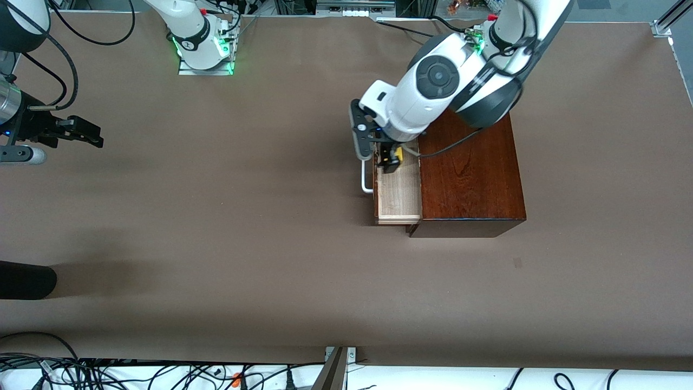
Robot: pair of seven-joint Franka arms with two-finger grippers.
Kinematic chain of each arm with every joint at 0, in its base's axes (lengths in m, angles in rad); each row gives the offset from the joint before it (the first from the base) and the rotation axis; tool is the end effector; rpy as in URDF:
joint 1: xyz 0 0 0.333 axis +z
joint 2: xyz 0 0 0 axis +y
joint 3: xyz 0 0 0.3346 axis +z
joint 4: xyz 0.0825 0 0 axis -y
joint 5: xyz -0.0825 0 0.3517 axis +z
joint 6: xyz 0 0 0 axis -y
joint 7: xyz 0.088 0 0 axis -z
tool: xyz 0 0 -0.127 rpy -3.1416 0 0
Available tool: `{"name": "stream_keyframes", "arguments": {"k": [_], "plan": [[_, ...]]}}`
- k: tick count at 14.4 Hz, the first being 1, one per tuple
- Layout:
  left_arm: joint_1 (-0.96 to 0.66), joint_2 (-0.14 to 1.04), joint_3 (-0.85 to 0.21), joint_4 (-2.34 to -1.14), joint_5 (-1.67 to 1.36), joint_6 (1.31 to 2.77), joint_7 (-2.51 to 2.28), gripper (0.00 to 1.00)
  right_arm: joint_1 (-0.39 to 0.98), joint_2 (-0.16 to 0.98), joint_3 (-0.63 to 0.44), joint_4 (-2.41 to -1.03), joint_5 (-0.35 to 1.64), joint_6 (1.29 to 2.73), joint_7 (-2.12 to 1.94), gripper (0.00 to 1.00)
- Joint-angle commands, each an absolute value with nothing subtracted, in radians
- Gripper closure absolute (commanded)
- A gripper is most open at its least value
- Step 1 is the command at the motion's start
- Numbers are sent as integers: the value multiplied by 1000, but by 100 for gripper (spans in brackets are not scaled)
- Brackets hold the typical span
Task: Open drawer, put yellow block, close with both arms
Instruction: 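Push the drawer front into the box with the left gripper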
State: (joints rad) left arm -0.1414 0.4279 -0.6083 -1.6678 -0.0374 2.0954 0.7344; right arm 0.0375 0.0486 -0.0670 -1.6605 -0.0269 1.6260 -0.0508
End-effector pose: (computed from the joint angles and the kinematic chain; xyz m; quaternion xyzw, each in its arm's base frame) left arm 0.5008 -0.4042 0.4146 0.7527 -0.6434 0.0353 0.1352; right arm 0.5352 -0.0183 0.5627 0.9990 0.0119 -0.0421 0.0133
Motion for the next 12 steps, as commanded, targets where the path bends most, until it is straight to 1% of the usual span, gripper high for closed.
{"name": "stream_keyframes", "arguments": {"k": [1, 4, 6, 12], "plan": [[-172, 501, -635, -1624, -43, 2163, 845, 0, 11, 34, -38, -1657, -43, 1609, -43, 0], [-228, 561, -632, -1634, 46, 2270, 847, 0, 11, 37, -40, -1655, -41, 1611, -43, 0], [-247, 592, -632, -1640, 113, 2312, 836, 0, 11, 43, -40, -1654, -41, 1615, -44, 0], [-242, 618, -626, -1684, 222, 2299, 836, 0, 14, 44, -35, -1654, -44, 1629, -41, 0]]}}
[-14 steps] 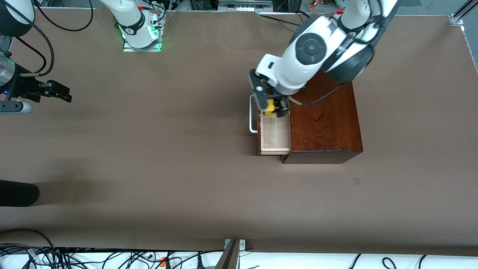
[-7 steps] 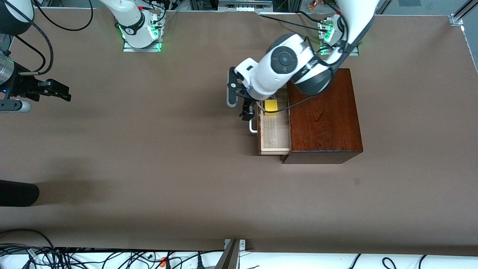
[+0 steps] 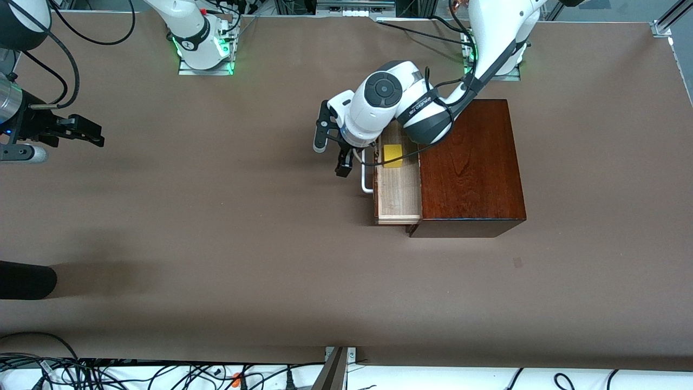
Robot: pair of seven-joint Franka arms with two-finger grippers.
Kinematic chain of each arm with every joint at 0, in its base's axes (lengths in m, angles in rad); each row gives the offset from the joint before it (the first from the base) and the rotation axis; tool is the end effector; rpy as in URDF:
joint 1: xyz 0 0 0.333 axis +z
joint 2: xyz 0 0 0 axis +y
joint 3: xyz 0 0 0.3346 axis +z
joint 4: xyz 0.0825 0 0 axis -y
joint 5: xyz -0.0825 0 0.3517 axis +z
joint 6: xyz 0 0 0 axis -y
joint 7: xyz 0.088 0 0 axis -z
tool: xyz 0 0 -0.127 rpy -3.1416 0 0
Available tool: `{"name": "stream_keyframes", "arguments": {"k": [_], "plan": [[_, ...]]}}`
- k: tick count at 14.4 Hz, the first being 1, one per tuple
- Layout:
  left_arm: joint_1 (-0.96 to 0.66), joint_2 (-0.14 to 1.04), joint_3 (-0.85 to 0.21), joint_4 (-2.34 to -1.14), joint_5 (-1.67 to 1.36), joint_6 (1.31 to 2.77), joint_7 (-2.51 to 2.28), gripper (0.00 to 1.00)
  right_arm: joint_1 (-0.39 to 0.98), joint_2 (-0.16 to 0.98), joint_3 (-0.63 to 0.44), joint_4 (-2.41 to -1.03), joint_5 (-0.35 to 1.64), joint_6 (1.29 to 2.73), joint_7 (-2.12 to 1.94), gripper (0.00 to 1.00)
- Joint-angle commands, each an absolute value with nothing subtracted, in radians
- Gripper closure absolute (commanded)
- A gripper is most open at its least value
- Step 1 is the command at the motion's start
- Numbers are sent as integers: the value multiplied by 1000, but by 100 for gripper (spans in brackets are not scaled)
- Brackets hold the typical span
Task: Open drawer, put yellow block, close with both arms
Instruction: 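Push the drawer front into the box with the left gripper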
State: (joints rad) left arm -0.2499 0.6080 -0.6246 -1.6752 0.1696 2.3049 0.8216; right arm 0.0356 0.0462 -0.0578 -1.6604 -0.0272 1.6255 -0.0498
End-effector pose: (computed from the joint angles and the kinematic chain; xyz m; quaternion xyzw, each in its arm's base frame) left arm 0.4802 -0.4717 0.3297 0.6582 -0.7428 0.0677 0.1022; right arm 0.5347 -0.0145 0.5639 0.9990 0.0151 -0.0410 0.0134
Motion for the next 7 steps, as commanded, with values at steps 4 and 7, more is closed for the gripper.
{"name": "stream_keyframes", "arguments": {"k": [4, 7], "plan": [[-204, 612, -614, -1687, 245, 2177, 845, 0, 12, 34, -40, -1654, -41, 1637, -40, 0], [-180, 592, -612, -1677, 256, 2071, 845, 0, 12, 34, -38, -1654, -41, 1638, -40, 0]]}}
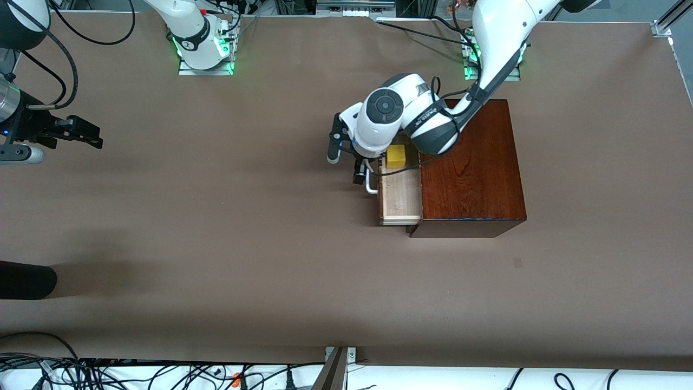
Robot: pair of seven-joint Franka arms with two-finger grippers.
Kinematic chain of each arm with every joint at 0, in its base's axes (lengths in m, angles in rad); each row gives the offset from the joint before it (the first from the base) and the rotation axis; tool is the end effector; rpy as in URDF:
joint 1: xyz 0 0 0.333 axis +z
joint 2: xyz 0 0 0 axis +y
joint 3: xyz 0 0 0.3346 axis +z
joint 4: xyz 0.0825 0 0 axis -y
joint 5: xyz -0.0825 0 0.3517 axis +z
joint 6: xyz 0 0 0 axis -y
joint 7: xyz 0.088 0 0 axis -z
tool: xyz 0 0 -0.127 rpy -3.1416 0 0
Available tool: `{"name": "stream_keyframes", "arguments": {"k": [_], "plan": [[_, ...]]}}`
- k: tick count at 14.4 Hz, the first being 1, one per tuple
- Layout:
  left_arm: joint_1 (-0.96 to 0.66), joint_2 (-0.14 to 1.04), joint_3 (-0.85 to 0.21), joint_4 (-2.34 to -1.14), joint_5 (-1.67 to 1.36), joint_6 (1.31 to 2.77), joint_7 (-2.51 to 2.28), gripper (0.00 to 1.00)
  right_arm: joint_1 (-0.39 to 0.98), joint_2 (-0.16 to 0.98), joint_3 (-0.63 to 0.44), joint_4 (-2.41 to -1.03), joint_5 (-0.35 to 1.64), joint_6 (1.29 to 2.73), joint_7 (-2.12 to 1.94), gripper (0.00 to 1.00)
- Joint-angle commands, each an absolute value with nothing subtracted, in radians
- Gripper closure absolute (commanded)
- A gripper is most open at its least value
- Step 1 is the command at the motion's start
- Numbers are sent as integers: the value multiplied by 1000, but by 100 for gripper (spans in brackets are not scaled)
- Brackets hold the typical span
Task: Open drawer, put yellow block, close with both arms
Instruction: 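Push the drawer front into the box with the left gripper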
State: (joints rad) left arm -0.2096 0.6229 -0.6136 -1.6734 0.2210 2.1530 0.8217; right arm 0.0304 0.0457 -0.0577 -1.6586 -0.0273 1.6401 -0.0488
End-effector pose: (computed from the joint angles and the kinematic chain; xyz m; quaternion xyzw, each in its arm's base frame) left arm 0.4908 -0.4339 0.3050 0.6637 -0.7436 -0.0107 0.0808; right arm 0.5366 -0.0173 0.5661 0.9993 0.0121 -0.0326 0.0137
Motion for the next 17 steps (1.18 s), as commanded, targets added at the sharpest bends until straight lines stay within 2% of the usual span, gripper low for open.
{"name": "stream_keyframes", "arguments": {"k": [1, 7, 17], "plan": [[-172, 592, -611, -1677, 256, 2051, 845, 0, 12, 34, -38, -1654, -40, 1640, -40, 0], [-111, 551, -611, -1677, 259, 1928, 847, 0, 12, 35, -38, -1654, -37, 1641, -40, 0], [-81, 548, -618, -1674, 268, 1911, 861, 0, 12, 40, -41, -1654, -31, 1652, -40, 0]]}}
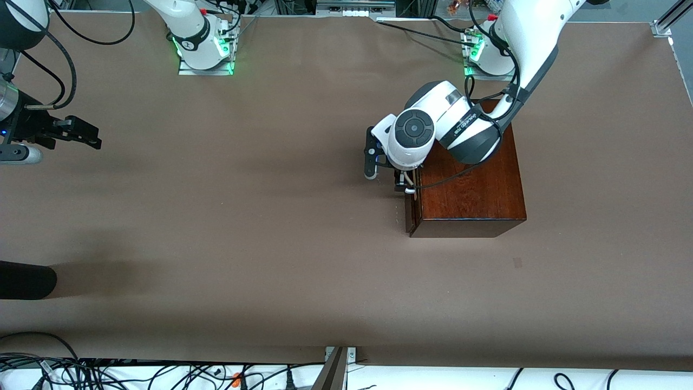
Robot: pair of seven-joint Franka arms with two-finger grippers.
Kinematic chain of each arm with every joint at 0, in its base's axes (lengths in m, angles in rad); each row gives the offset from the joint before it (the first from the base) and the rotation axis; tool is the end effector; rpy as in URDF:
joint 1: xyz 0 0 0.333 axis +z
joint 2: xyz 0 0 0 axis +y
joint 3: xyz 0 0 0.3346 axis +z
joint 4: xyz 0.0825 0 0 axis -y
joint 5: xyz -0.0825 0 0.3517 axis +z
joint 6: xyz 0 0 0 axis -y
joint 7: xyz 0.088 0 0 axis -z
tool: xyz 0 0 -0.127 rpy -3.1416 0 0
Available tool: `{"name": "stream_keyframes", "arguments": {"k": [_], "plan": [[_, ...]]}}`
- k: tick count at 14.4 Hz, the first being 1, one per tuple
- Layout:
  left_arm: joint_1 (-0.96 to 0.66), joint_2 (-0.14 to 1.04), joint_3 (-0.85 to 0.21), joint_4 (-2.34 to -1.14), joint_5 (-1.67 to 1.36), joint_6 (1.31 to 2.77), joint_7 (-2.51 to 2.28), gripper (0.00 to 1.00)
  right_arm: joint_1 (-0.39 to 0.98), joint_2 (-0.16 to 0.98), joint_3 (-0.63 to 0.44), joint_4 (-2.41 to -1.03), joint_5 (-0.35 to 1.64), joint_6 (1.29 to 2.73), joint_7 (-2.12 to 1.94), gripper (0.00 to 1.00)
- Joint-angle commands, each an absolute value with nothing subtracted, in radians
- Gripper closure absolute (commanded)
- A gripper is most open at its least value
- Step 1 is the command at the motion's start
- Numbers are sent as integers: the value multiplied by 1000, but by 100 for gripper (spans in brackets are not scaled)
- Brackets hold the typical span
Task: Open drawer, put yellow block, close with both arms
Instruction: 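Push the drawer front into the box with the left gripper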
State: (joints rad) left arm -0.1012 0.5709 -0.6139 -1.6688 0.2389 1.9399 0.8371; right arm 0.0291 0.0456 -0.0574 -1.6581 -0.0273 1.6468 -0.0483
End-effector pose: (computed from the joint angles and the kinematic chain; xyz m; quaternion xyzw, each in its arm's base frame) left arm 0.5157 -0.3595 0.3200 0.6871 -0.7184 -0.0897 0.0603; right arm 0.5375 -0.0178 0.5670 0.9994 0.0114 -0.0290 0.0138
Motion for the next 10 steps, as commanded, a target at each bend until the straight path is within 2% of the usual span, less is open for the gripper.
{"name": "stream_keyframes", "arguments": {"k": [1, 6, 10], "plan": [[-80, 545, -621, -1672, 252, 1911, 853, 0, 14, 40, -41, -1654, -31, 1654, -40, 0], [-51, 457, -641, -1626, 51, 1864, 836, 0, 14, 44, -38, -1654, -31, 1655, -40, 0], [-17, 423, -634, -1455, 37, 1585, 677, 0, 14, 48, -35, -1655, -29, 1658, -40, 0]]}}
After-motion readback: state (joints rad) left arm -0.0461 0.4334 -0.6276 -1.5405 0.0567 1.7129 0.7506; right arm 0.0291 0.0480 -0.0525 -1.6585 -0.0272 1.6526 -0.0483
